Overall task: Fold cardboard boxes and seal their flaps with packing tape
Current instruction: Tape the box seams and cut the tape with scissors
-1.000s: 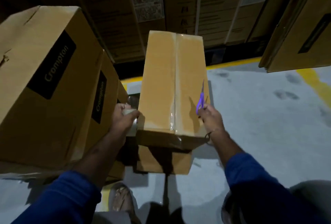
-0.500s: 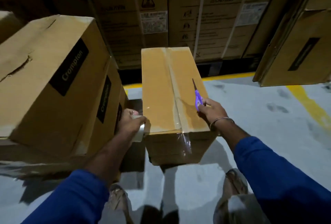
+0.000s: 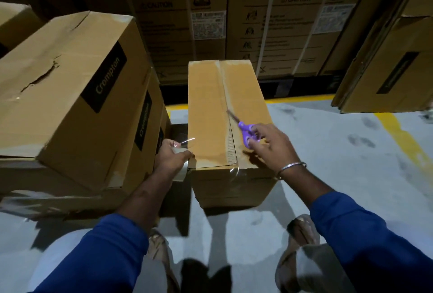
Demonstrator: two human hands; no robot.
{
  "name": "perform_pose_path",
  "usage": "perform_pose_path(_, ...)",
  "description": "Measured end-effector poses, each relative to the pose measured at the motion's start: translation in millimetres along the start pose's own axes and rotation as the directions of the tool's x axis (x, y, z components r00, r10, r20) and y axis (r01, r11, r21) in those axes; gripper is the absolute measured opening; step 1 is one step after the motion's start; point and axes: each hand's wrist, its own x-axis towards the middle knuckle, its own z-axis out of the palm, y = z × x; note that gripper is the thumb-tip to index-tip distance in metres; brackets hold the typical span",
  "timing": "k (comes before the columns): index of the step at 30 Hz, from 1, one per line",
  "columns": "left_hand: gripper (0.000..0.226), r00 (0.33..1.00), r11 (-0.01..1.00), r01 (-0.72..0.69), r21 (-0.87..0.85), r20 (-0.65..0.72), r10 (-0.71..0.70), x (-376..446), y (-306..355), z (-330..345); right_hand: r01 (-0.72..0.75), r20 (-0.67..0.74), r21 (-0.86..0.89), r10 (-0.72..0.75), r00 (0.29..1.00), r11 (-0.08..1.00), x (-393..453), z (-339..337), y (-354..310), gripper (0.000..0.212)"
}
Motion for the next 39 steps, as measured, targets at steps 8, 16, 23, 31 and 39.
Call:
perform_pose_path(8,0.034,0.997,0.997,-0.058,0.046,-0.045,0.061,-4,3,-5,0.385,0.314,-0.164,-0.322,0.893,0.908,-43,35,12,0.018)
perform_pose_path(16,0.035,0.997,0.998,-0.058,0.017,-0.04,0.059,-3,9,-8,0.451,0.526,-0.134,-0.322,0.787,0.883,-55,53,19,0.023)
perform_pose_path(23,0.035,0.999,0.999,-0.046,0.008,-0.027,0.046,-6,11,-10,0.312,0.645,-0.193,-0.12,0.754,0.93,-61,77,33,0.029)
perform_pose_path(31,0.036,0.998,0.995,-0.067,-0.068,-0.007,0.067,-28,31,-37,0.163,0.789,-0.152,0.02,0.614,0.975,-53,74,24,0.005)
perform_pose_path(39,0.038,0.939,0.955,-0.227,-0.19,0.217,0.266,-66,52,-57,-0.378,0.547,0.38,0.124,0.828,0.844,-45,-43,-45,0.018)
